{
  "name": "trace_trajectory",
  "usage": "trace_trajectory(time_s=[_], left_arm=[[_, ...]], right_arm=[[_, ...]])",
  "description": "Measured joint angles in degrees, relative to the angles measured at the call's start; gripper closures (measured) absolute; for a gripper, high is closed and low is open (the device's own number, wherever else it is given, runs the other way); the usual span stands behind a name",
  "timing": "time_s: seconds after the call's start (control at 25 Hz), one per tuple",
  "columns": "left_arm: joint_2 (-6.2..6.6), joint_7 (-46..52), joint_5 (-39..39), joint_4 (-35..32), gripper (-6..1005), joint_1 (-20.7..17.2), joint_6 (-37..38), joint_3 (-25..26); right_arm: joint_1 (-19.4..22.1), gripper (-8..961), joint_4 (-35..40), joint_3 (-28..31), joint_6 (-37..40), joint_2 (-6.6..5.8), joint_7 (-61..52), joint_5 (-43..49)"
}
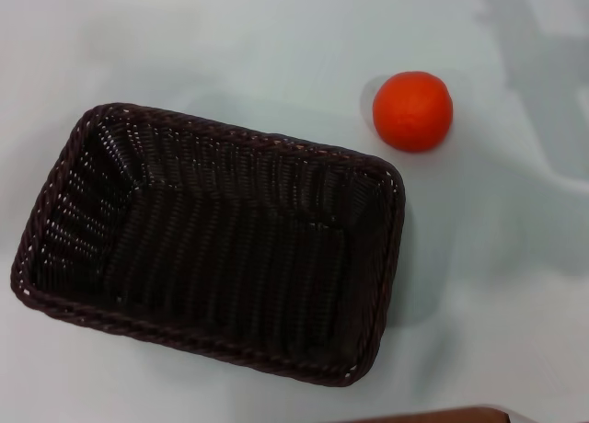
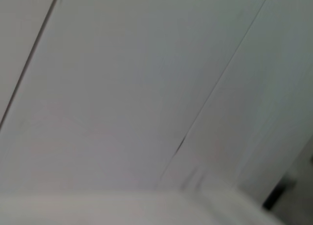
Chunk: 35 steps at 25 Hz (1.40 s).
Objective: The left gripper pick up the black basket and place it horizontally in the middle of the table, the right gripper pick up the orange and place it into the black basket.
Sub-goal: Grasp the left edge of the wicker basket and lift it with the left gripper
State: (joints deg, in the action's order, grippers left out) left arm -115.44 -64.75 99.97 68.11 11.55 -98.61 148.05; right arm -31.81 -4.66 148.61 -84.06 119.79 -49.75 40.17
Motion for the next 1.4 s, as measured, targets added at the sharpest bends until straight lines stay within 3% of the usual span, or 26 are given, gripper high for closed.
trace_trajectory(time_s=[0.28, 0.68, 0.84, 1.04, 1.4], left_arm=[[-0.56, 11.0, 15.7, 11.5, 225, 3.6, -2.3, -2.8], [-1.81, 19.7, 31.7, 14.4, 222, 9.4, -4.6, -9.6], [-2.92, 21.3, 37.5, 14.3, 222, 11.6, -4.6, -11.1], [-3.82, 23.4, 41.1, 14.4, 221, 13.3, -4.9, -12.6], [-4.35, 25.6, 42.7, 14.3, 224, 13.9, -4.6, -16.0]], right_arm=[[-0.1, 128, 0.0, 0.1, 1.0, 0.09, 0.0, 0.0], [-0.2, 128, 0.0, 0.5, 1.7, 0.09, 0.0, 0.0], [-0.5, 128, 0.0, 0.5, 2.6, 0.09, 0.3, 0.0], [-0.5, 129, 0.0, 0.5, 3.3, 0.08, 0.3, -0.1], [-0.5, 129, -0.4, 0.7, 3.9, 0.08, 0.5, -0.1]])
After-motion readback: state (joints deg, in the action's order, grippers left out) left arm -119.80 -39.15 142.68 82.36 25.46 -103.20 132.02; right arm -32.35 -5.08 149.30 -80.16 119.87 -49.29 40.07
